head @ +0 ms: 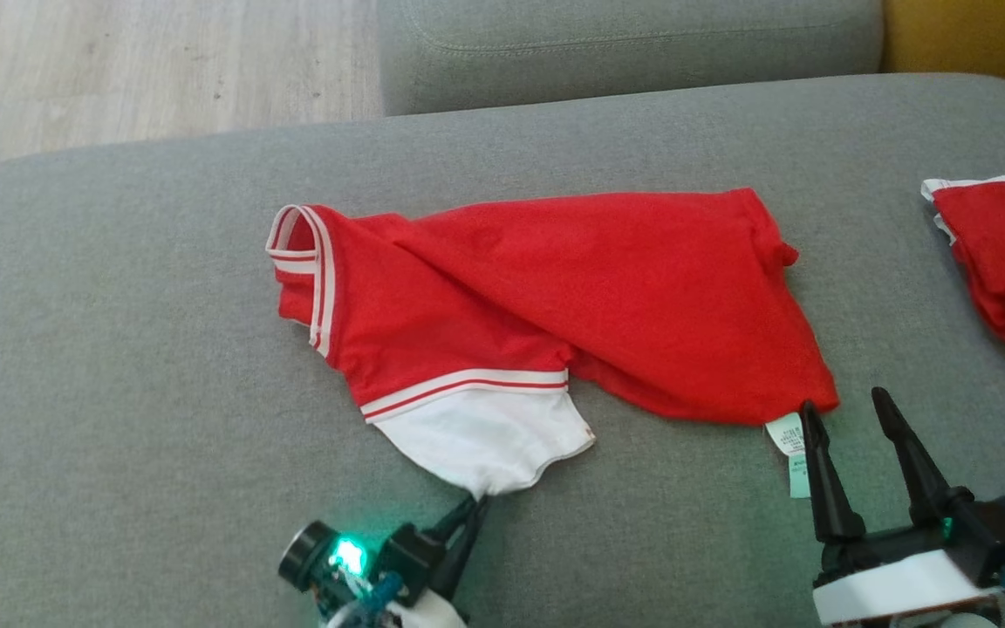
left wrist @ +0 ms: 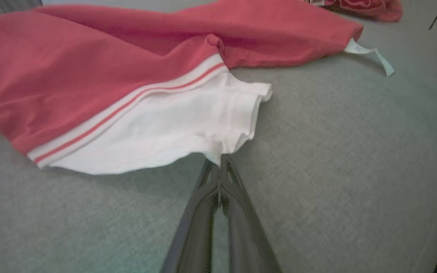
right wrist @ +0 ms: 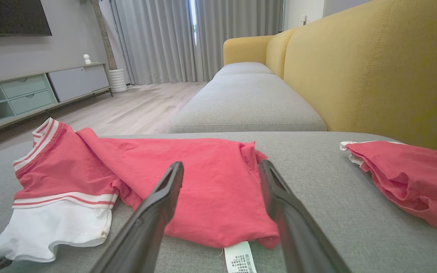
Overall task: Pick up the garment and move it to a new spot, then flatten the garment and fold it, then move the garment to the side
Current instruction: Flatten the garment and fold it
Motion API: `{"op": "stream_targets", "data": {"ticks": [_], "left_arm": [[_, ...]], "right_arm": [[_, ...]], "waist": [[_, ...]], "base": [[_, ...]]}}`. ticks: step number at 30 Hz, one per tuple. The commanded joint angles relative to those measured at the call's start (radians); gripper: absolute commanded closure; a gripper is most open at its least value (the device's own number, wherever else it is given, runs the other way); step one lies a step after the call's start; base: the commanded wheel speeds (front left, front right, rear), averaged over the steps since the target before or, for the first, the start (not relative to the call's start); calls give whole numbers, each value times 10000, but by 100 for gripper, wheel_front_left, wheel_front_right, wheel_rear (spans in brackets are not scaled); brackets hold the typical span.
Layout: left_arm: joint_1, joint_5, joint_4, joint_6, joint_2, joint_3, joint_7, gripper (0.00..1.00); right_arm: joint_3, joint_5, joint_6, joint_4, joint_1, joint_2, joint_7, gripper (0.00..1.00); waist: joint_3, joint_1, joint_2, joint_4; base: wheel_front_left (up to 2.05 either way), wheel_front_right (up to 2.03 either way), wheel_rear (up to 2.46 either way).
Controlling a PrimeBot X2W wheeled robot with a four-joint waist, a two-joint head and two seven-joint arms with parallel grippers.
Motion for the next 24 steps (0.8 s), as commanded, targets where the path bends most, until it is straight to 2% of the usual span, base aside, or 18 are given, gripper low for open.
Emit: {"op": "stream_targets", "data": {"ticks": [1, 6, 13, 19, 24], "left_arm": [[-359, -185, -577, 49, 40, 406, -52, 100], [-207, -936, -2265, 225, 244, 1522, -52, 100], [-771, -1846, -4538, 54, 740, 2913, -53, 100], [-1723, -2078, -5154, -51, 1351, 3466, 192, 100], [-2247, -2070, -5255, -44, 1658, 3645, 388, 100]], "right_arm": [[133, 45, -7, -268, -187, -120, -38, 0], [25, 206, -7, 88, -71, -104, -38, 0], [117, 274, -7, 663, -162, -265, -38, 0], [192, -168, -7, 1661, -511, -570, -38, 0], [532, -52, -7, 2503, -903, -709, 109, 0]], "waist": [[-16, -1, 0, 52], [23, -1, 0, 291], [147, -1, 0, 519], [296, -1, 0, 524], [417, -1, 0, 466]], "base": [[0, 0, 0], [0, 0, 0], [0, 0, 0], [0, 0, 0], [0, 0, 0]]}}
